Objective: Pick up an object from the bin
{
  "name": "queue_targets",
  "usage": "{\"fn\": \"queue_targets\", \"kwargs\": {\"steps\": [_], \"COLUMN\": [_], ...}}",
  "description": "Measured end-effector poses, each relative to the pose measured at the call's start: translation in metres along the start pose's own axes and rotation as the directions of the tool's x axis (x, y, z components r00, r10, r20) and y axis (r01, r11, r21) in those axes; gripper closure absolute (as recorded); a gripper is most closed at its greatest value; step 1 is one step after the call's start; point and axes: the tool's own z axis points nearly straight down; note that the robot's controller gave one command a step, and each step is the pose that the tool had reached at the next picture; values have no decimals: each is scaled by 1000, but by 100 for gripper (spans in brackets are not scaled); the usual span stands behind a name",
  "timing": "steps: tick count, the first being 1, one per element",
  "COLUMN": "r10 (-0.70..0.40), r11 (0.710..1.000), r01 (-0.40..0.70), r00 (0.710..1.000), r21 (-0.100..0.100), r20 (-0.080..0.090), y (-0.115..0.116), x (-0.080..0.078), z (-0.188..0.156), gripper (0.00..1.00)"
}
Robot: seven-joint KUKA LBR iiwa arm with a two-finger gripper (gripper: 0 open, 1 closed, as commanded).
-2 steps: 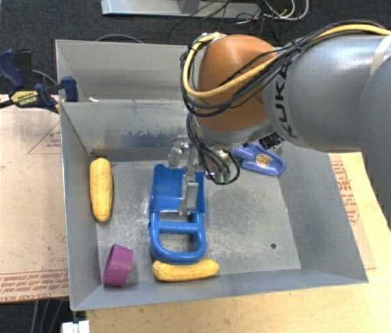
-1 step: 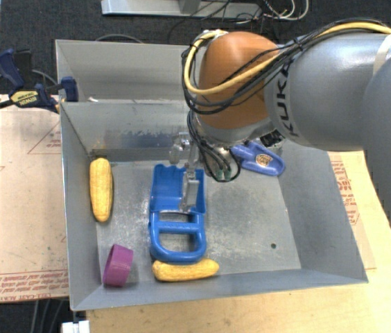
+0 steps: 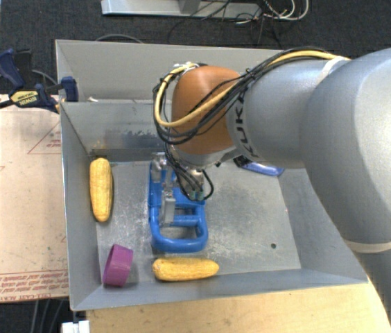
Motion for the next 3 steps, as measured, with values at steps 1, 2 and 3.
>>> {"fn": "queue_targets", "kwargs": {"steps": [1, 2, 3], "r10": [-7, 243, -140], "r11": [1000, 970, 990], "r01": [7, -243, 140], "r00": [1000, 970, 990], "r21": [0, -2, -1], "r20": [-2, 1, 2], "y": [6, -28, -37], "x": [-14, -17, -18], "z": [22, 32, 32], "gripper": [0, 0, 0]}}
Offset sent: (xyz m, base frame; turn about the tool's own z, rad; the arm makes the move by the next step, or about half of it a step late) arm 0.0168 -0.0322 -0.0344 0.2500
